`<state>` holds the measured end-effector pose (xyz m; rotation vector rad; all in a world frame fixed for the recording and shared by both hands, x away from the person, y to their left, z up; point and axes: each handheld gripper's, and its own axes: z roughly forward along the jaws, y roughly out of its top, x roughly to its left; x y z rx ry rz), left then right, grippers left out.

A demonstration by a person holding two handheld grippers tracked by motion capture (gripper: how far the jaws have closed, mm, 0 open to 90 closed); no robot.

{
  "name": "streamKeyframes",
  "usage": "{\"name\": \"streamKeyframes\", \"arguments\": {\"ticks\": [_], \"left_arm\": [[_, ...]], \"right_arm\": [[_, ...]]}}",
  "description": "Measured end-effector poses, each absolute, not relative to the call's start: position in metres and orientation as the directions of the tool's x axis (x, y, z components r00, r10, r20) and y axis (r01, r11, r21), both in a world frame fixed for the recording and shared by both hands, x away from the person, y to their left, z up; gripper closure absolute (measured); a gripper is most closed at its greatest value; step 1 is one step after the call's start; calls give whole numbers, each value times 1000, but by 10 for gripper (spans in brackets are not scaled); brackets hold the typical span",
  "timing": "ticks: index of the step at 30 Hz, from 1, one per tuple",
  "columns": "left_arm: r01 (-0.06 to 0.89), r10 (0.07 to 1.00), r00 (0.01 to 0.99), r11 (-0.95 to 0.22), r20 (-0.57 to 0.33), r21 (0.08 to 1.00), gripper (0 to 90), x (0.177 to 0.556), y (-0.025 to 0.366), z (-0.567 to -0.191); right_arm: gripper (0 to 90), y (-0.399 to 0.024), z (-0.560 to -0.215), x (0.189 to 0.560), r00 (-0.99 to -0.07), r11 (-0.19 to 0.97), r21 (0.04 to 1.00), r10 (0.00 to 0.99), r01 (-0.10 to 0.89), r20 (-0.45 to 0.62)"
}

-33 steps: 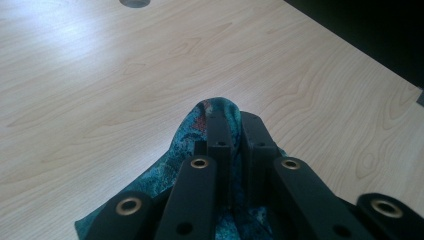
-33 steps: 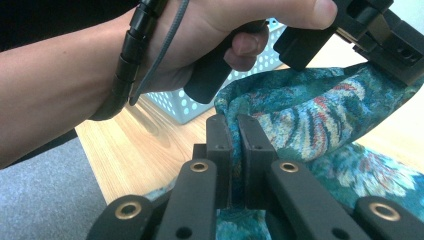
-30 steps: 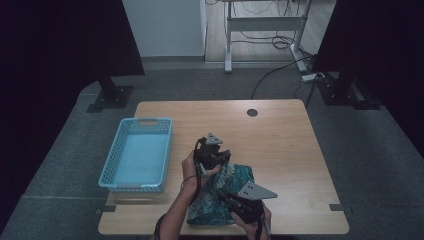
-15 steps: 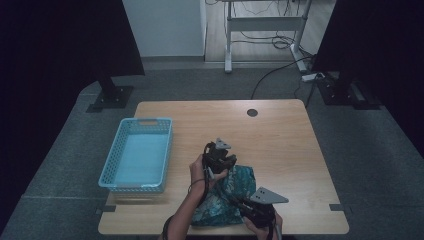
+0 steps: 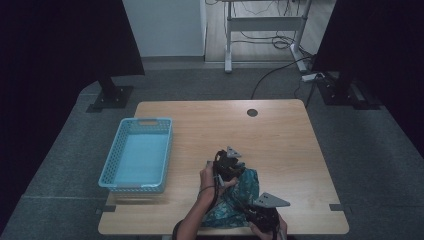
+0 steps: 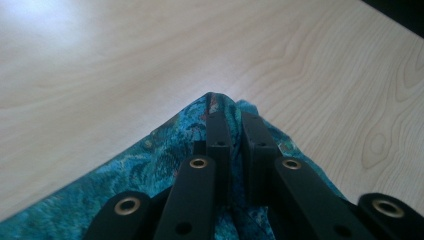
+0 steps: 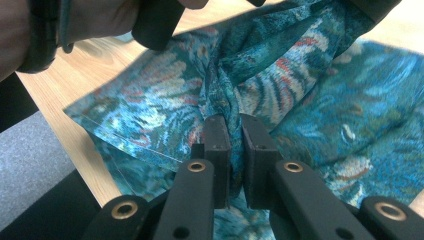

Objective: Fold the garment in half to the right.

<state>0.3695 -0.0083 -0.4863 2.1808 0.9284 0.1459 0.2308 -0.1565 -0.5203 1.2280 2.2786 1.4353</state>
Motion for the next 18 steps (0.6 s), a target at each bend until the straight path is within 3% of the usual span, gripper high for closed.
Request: {"name": "streamKeyframes", "arguments": {"ticks": [12, 18], "left_arm": [[591, 661, 731, -487, -171, 642, 817, 369, -31, -504], [607, 666, 723, -485, -183, 630, 763, 368, -34, -511]], "right_arm": [[827, -160, -534, 229, -631, 236, 777, 734, 584, 251], [822, -162, -536, 229, -629, 243, 772, 738, 587, 246]]}}
